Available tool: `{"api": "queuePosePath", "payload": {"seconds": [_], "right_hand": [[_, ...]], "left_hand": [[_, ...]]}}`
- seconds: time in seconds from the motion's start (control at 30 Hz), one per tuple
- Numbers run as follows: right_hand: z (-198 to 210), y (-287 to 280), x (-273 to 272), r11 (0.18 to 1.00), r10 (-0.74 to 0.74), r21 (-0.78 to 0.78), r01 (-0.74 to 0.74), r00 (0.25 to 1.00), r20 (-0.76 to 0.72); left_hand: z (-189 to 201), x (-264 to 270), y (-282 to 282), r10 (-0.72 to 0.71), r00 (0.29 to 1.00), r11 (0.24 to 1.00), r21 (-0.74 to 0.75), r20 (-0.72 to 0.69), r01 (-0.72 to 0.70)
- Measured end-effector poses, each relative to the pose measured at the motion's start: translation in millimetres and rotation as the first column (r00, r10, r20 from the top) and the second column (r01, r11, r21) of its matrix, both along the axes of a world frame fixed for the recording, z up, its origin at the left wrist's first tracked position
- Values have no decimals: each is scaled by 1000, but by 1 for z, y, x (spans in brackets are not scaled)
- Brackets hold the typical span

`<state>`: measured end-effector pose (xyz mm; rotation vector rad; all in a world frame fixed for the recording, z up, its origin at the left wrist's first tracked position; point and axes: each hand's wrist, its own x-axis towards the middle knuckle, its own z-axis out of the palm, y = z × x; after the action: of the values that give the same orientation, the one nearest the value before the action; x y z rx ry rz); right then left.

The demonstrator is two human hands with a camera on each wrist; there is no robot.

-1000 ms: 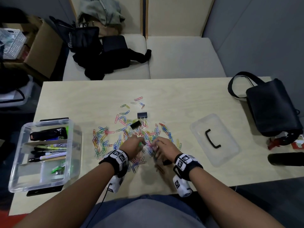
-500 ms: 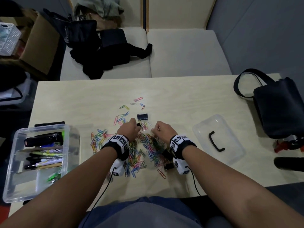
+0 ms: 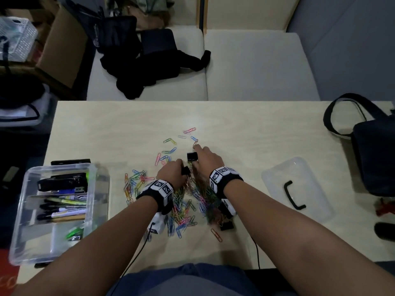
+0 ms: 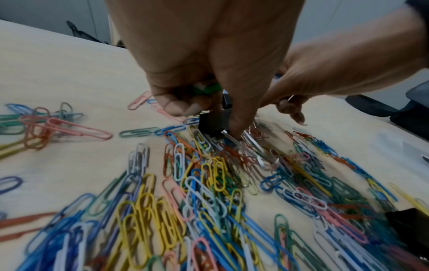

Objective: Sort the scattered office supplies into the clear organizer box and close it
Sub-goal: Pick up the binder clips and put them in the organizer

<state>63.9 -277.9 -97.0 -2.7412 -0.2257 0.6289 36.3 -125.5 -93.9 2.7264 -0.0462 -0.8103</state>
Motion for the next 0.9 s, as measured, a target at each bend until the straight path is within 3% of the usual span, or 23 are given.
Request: {"api": "queuePosePath", "payload": {"seconds": [0.27,0.4,0.57,0.8,0.9], "right_hand": [[-5,18,8,995,-64,-77,60,997,-46],[-3,26,-2,981,-146,-133,142,989,-25],[-2,28,-9,977,-146,-158,144,989,-6],[22,11,-10,977,-149,-151,151,989,27],[37,8,-10,967,-251,-32,252,968,16]], "left_hand": [[21,-11,25,148,988,971,-196,34,-139],[31,-26,33,174,985,950,-263,-9,-170],[44,-46,37,232,968,909,-333,-100,-252],[58,-57,49,342,930,819,-443,-135,-365],[61,-60,57,336,933,805,-475,-130,-356]]}}
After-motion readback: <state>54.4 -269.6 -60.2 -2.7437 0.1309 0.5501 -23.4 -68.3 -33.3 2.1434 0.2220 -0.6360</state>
